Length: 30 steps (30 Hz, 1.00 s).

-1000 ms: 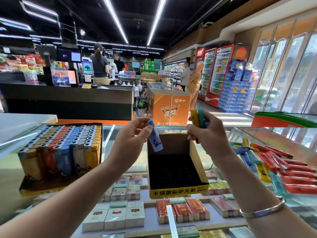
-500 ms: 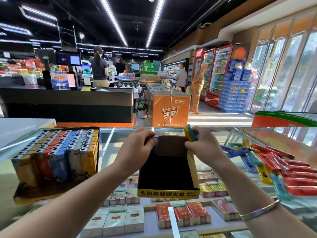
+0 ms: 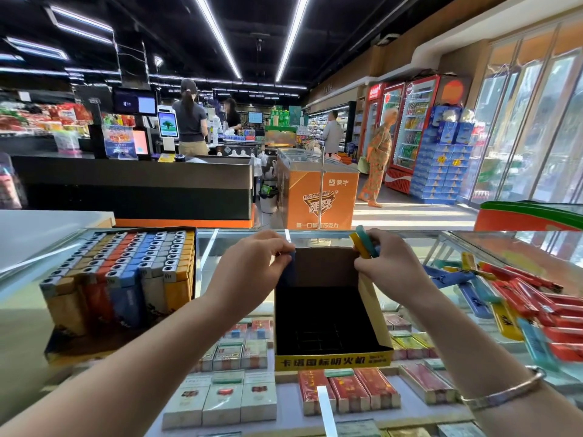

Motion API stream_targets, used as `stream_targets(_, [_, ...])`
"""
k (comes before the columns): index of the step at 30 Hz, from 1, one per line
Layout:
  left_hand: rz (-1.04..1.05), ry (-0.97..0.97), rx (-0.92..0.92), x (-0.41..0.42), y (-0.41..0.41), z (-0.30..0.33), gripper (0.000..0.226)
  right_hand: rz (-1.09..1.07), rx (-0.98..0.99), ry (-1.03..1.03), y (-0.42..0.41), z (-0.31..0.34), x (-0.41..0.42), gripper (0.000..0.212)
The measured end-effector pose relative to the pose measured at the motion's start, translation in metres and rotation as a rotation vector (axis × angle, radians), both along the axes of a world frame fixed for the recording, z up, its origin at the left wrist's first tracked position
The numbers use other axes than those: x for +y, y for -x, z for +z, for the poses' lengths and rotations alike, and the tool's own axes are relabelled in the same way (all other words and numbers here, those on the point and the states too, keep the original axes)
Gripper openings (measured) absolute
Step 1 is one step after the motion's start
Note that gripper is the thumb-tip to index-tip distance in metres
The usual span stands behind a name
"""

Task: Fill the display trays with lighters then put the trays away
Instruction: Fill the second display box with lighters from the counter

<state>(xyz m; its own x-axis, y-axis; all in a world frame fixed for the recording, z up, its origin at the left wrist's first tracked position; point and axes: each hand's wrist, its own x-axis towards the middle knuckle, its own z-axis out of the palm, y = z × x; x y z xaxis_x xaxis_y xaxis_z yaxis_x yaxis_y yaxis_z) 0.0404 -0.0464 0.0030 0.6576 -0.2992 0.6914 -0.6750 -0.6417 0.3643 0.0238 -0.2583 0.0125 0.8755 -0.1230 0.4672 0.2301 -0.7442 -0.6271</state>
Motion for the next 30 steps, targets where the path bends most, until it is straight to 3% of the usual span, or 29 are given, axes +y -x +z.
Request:
stream_targets(9, [0.027,-0.108,0.006,0.003,-0.002,0.002,0.026,-0.018,-0.083,0.001,0.002,0.001,0.0,0.028])
stream_targets(12, [0.0,-0.118,0.029,0.005,0.0,-0.001,0.031,0.081,-0.18,-0.124,0.006,0.01,0.001,0.023])
stream_targets(16, [0.006,-0.038,0.088,0.005,0.003,-0.002,0.038,0.44,0.041,-0.457,0.015,0.018,0.006,0.04])
stream_targets(19, [0.01,0.017,0.0,0.002,0.011,0.001,0.044,0.663,0.223,-0.556,0.016,0.015,0.014,0.03])
stream_targets(22, [-0.115,0.062,-0.049,-0.004,0.021,0.008,0.049,0.755,0.309,-0.627,0.015,0.01,0.02,0.028])
stream_targets(25, [-0.32,0.207,0.146,-0.011,0.028,0.012,0.032,0.788,0.335,-0.666,0.014,0.009,0.021,0.018])
stream_targets(27, [-0.418,0.34,0.293,-0.011,0.028,0.013,0.031,0.792,0.343,-0.673,0.015,0.009,0.02,0.015])
stream_targets(30, [-0.467,0.438,0.372,-0.009,0.025,0.013,0.035,0.784,0.348,-0.676,0.016,0.008,0.022,0.017])
